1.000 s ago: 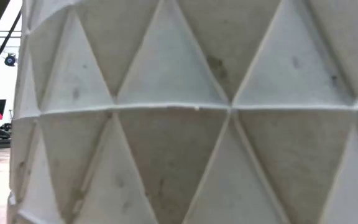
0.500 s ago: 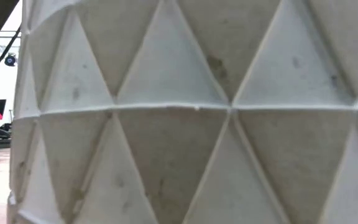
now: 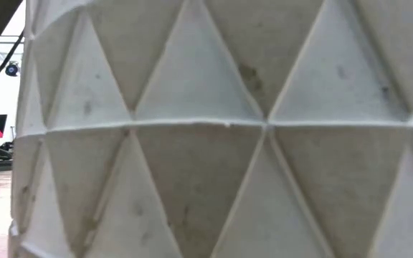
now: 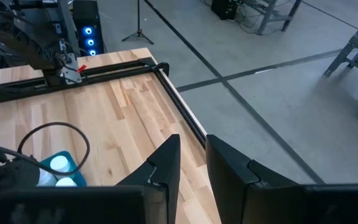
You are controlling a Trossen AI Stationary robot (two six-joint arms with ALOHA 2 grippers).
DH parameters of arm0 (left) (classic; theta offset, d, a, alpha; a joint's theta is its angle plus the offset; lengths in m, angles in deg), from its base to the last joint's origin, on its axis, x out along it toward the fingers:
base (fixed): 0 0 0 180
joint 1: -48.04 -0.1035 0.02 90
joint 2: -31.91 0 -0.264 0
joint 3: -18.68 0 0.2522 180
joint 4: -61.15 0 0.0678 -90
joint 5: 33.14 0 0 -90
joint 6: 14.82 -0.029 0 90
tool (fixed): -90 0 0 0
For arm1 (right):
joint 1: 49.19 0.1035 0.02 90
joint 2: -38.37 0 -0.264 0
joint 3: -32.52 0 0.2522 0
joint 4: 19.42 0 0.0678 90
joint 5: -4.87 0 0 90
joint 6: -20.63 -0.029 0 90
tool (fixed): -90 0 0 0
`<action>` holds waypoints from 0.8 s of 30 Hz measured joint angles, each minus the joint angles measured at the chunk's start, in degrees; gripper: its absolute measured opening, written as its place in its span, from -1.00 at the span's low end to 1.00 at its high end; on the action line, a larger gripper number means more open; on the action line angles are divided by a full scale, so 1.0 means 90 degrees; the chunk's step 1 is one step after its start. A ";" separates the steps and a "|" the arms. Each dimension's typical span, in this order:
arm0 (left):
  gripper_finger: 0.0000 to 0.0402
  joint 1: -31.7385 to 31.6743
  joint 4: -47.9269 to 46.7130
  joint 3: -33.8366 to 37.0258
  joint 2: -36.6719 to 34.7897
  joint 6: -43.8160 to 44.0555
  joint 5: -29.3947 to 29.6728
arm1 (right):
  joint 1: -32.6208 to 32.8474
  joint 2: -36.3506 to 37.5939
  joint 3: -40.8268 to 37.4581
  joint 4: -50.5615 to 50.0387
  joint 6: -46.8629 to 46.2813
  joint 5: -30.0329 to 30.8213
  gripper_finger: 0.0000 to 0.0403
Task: Pick and place pill bottles into a basket
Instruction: Put the medicine bottle into the container
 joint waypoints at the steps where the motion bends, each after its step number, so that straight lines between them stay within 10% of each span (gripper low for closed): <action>1: -0.09 -0.0002 0.0015 0.0000 0.0002 -0.0003 0.0000 | 0.0002 0.0000 0.0000 0.0000 -0.0008 -0.0002 -0.66; 24: -0.39 -0.0007 -0.0004 -0.0041 0.0022 -0.0022 0.0262 | 0.0002 0.0000 0.0000 -0.0001 -0.0002 0.0000 -0.66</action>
